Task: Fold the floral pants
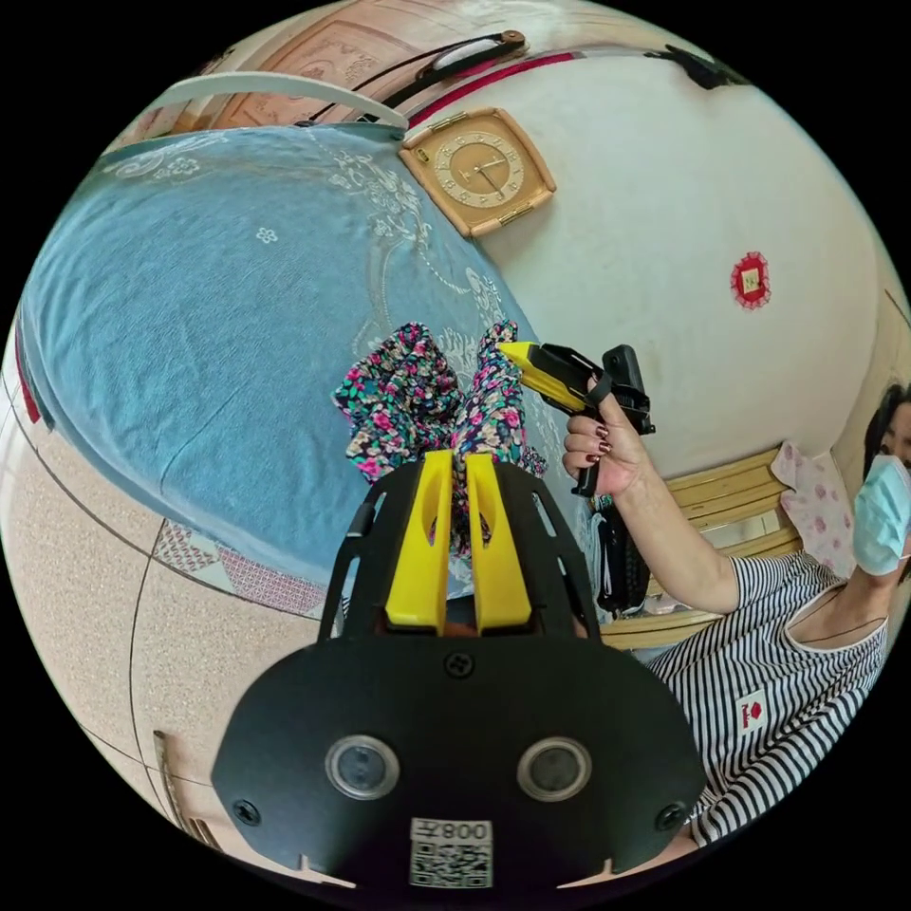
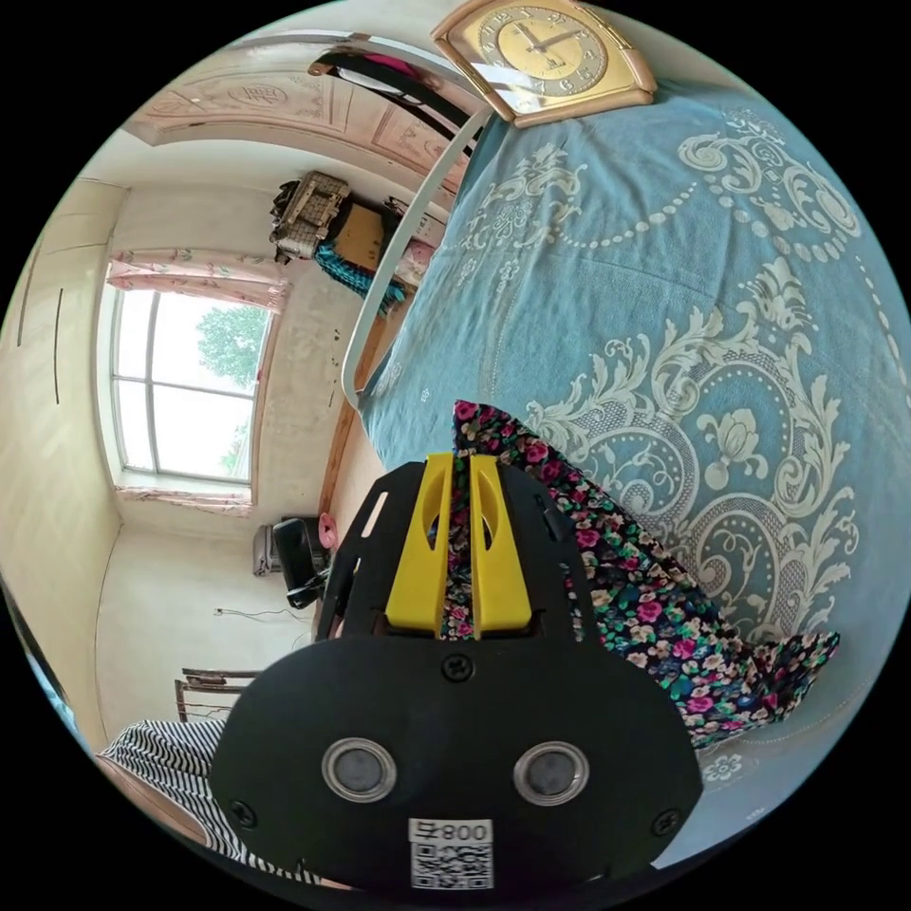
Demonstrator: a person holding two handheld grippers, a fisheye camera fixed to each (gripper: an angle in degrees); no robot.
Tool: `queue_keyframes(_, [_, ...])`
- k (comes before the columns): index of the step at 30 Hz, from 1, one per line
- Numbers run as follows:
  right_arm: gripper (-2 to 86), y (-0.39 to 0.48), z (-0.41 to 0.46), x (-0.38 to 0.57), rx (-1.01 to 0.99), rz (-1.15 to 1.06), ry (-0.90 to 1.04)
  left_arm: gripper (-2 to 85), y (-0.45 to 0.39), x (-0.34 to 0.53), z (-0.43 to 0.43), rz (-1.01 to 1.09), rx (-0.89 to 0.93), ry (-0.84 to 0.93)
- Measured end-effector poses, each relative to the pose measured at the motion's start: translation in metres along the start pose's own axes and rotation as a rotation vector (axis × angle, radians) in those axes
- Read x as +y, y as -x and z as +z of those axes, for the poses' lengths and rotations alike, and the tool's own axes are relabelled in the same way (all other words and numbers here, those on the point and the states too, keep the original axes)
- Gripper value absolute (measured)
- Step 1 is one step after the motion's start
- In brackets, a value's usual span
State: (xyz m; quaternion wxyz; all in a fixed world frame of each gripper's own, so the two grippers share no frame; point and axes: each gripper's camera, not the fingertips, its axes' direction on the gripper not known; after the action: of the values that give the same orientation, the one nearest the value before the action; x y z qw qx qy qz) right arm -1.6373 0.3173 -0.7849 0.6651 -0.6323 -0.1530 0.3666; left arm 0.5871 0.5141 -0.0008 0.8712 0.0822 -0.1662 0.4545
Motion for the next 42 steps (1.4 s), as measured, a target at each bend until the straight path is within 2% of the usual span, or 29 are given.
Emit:
queue_keyframes(4, [2.7,0.02,0.011,-0.029,0.016,0.022,0.042,1.5,0.034,0.007,-0.001,-0.079,-0.005,-0.042])
queue_keyframes(9, [2.8,0.049,-0.008,-0.037,-0.051,-0.02,0.016,0.3,0.054,0.032,-0.013,-0.113,-0.042,-0.177])
queue_keyframes(13, [2.7,0.081,-0.028,-0.037,-0.074,-0.064,-0.034,0.1,0.036,0.047,-0.007,-0.006,-0.018,-0.226])
queue_keyframes(15, [2.6,0.093,-0.032,-0.038,-0.071,-0.074,-0.036,0.1,0.02,0.05,0.015,0.09,-0.01,-0.164])
queue_keyframes(18, [2.4,0.115,-0.032,-0.048,-0.058,-0.095,-0.038,0.1,0.008,0.045,0.051,0.161,-0.173,-0.028])
queue_keyframes(21, [2.0,0.135,-0.025,-0.063,-0.013,-0.105,-0.009,0.1,0.008,0.037,0.064,0.144,-0.338,-0.03])
queue_keyframes(26, [0.7,0.144,-0.032,-0.077,-0.036,-0.066,-0.037,0.0,0.03,0.04,0.061,0.026,-0.408,-0.087])
queue_keyframes(30, [0.3,0.157,-0.035,-0.078,-0.035,-0.097,-0.034,0.0,0.028,0.053,0.065,0.036,-0.415,-0.118])
queue_keyframes(34, [0.1,0.179,-0.004,-0.084,0.039,-0.148,0.047,0.0,0.017,0.06,0.071,0.088,-0.344,-0.156])
queue_keyframes(39, [0.1,0.203,0.065,-0.098,0.244,-0.219,0.187,0.1,0.029,0.049,0.101,0.046,-0.465,-0.113])
queue_keyframes(42, [0.1,0.216,0.094,-0.097,0.351,-0.305,0.226,0.1,0.04,0.054,0.11,0.026,-0.416,-0.13])
